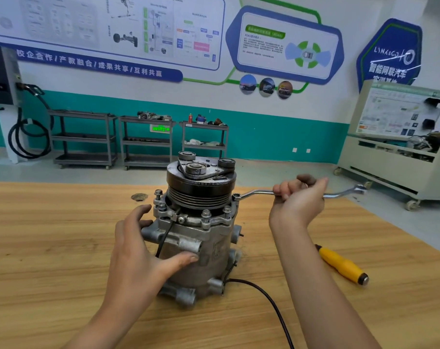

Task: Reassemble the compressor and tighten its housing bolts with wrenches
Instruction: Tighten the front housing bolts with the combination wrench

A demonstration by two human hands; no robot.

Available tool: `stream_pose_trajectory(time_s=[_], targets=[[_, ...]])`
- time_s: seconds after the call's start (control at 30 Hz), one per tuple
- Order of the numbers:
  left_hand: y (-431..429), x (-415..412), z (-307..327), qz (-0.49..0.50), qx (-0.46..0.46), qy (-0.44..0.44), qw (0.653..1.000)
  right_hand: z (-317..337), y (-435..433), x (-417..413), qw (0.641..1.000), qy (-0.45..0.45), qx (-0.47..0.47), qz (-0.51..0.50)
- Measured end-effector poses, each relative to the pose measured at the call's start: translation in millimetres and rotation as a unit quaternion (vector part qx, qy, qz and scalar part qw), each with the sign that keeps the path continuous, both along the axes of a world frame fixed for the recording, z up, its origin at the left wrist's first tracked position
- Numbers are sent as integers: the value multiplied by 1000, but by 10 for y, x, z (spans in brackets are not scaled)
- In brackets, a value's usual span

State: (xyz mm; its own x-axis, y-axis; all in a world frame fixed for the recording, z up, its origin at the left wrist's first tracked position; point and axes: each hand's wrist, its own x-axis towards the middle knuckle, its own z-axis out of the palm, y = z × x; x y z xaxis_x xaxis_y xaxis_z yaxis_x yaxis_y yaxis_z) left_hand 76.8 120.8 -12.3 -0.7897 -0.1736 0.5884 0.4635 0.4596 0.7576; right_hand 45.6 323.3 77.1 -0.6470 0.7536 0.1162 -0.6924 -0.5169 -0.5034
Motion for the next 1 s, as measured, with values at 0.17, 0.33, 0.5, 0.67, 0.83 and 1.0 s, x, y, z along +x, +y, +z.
stream_pose_trajectory(time_s=[0.17, 0.33, 0.5, 0.67, 0.83, 1.0], targets=[[-1, 6, -5, 4, -6, 5, 1000, -303, -432, 330, 985, 55, 137, -93], [-8, -11, -12, 4, -11, 14, 1000, -479, -732, 397, 937, 46, 307, -157], [-22, -16, -10, -7, -14, 16, 1000, -485, -1009, 397, 858, 34, 464, -219], [-32, -38, -24, -7, -26, 13, 1000, -431, -907, 419, 811, -32, 541, -222], [-57, -47, -16, -11, -14, 10, 1000, 191, -644, 532, 960, 58, 265, -65], [-58, -25, 14, -24, 5, -12, 1000, 722, 75, 181, 988, 19, 44, 145]])
